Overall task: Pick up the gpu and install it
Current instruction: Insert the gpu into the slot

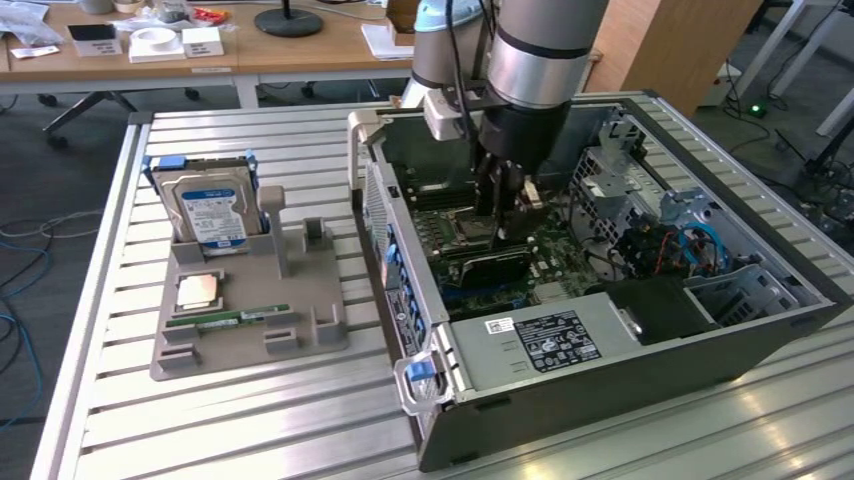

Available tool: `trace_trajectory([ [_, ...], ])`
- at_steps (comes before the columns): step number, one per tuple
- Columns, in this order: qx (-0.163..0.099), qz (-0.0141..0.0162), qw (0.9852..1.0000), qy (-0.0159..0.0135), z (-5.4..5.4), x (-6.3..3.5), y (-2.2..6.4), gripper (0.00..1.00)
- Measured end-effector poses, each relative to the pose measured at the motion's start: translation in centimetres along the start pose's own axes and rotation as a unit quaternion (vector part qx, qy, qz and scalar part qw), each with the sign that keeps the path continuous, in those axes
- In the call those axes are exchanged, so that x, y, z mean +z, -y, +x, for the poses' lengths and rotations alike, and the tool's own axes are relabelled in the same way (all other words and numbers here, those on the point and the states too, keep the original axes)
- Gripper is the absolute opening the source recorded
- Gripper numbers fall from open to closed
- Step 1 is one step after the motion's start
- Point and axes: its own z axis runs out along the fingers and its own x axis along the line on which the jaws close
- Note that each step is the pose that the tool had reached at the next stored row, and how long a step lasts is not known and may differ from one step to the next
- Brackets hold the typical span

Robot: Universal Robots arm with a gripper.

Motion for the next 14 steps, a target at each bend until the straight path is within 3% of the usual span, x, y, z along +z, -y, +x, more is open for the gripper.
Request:
trace_trajectory([
  [14, 0.000, 0.0080, 1.0000, 0.0001, -0.4, -2.81, 0.08, 0.56],
])
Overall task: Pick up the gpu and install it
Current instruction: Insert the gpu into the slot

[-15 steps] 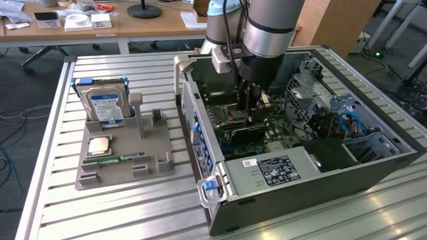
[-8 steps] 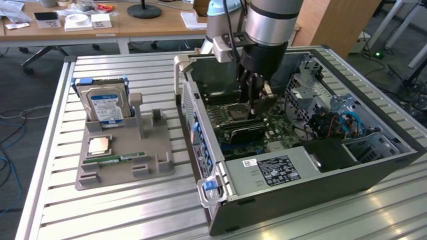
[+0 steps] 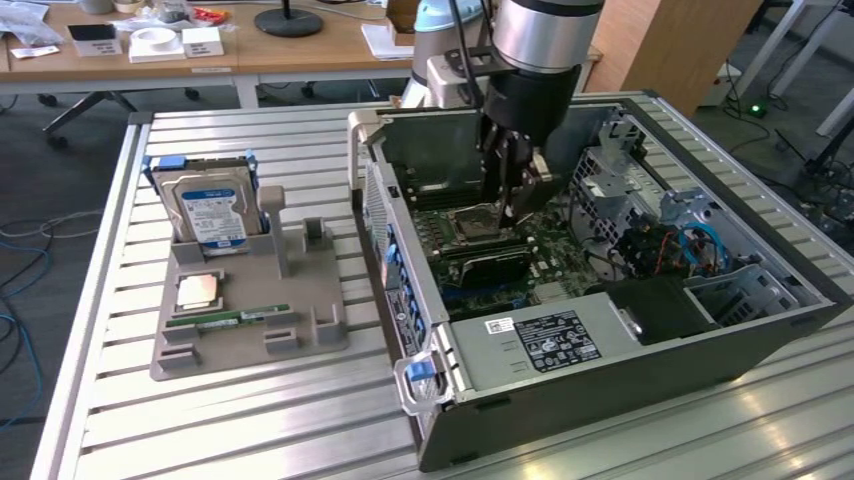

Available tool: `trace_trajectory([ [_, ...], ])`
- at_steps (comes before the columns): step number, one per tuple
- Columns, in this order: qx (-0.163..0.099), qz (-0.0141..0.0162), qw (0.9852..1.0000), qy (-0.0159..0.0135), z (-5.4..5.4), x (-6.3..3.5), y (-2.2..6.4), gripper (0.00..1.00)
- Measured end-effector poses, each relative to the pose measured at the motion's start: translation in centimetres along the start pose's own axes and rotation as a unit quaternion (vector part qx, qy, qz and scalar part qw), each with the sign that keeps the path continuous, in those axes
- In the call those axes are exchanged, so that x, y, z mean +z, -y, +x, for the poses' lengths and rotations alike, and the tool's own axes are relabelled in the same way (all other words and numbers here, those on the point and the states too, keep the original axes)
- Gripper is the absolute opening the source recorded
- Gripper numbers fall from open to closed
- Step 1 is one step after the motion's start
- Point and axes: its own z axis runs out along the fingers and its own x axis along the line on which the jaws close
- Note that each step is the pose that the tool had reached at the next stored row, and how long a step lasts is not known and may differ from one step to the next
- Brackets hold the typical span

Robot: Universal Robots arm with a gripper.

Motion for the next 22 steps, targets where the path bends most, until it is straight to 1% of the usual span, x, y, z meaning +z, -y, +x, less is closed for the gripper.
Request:
trace_trajectory([
  [8, 0.000, 0.0033, 1.0000, 0.0001, -0.1, -1.24, 0.06, 0.56],
  [19, 0.000, 0.0034, 1.0000, 0.0001, -0.1, -1.26, 0.05, 0.56],
  [22, 0.000, 0.0034, 1.0000, 0.0000, -0.1, -1.56, 0.07, 0.56],
])
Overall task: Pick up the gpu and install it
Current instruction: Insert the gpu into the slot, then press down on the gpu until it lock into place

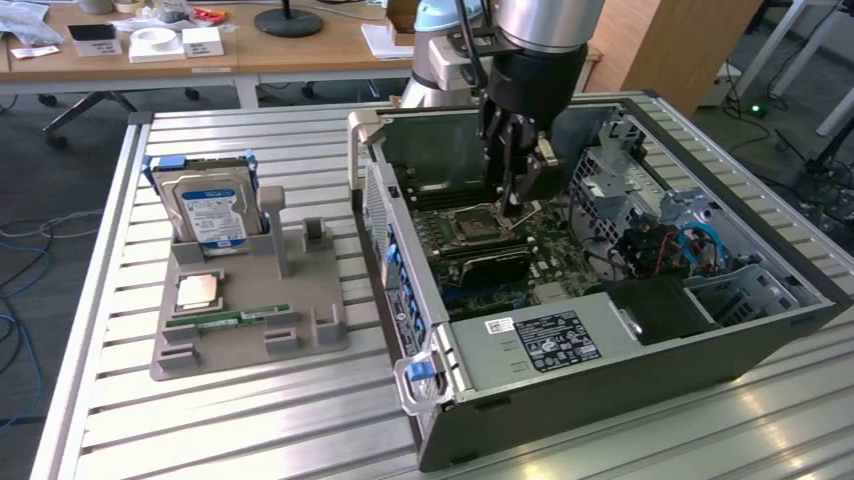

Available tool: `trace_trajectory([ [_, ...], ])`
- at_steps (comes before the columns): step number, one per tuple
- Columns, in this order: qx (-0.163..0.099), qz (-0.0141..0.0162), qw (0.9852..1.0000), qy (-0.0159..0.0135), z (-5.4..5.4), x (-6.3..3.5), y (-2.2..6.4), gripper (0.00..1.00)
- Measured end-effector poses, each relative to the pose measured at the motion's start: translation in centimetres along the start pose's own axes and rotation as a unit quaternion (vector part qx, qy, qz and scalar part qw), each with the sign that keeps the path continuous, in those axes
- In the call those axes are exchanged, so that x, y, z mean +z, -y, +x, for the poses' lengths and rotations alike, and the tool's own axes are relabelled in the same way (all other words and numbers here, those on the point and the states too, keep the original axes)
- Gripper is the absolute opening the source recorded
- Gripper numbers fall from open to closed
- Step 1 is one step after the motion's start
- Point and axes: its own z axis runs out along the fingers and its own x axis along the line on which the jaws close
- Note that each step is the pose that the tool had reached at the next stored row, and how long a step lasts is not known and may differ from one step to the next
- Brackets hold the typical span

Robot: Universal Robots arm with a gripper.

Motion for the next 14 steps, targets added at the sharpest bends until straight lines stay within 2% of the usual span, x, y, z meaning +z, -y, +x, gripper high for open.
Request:
trace_trajectory([
  [5, 0.000, 0.0000, 1.0000, 0.0000, -0.01, -0.58, 0.03, 0.56],
  [14, 0.000, 0.0000, 1.0000, 0.0001, -0.02, -0.59, 0.03, 0.56],
])
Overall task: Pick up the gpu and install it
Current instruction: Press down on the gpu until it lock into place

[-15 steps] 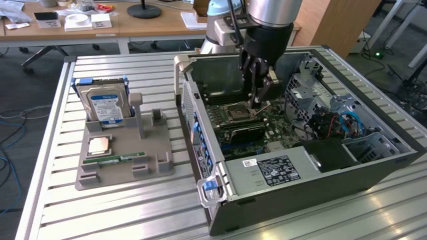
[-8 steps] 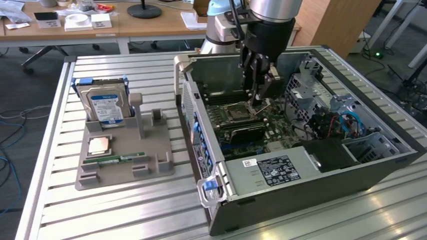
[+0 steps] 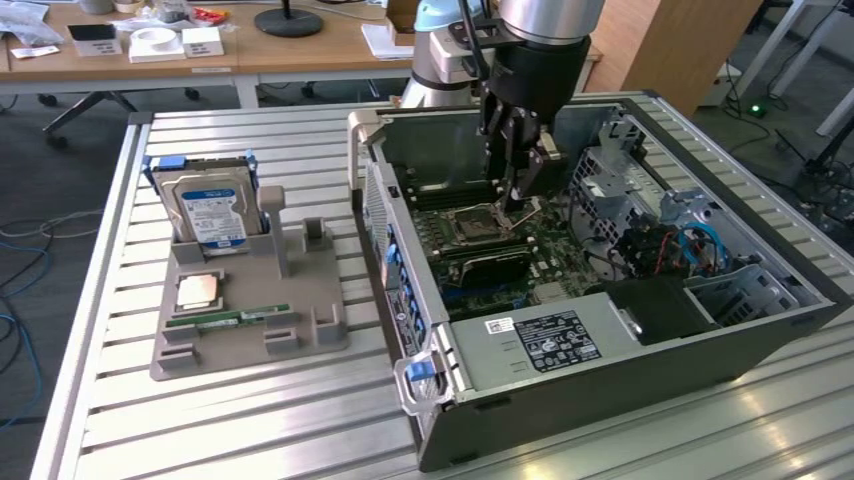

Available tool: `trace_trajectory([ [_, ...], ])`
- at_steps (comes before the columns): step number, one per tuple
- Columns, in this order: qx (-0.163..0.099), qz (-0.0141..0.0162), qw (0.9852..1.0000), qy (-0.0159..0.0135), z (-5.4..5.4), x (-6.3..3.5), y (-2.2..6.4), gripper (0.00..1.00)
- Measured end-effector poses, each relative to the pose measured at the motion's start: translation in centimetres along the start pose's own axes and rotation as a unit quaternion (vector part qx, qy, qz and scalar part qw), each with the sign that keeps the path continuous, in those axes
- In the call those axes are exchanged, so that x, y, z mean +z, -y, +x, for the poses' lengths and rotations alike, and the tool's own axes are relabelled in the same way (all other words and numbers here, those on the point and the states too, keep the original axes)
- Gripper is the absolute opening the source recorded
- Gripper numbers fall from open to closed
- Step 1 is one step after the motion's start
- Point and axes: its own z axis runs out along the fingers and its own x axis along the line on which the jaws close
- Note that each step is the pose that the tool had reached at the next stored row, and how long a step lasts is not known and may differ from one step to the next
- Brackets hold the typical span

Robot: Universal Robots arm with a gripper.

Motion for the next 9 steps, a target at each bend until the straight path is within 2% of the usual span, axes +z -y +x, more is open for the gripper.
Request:
trace_trajectory([
  [7, 0.000, 0.0000, 1.0000, 0.0000, 0.00, 0.00, 0.00, 0.55],
  [9, 0.000, 0.0000, 1.0000, 0.0000, 0.00, 0.00, 0.00, 0.43],
])
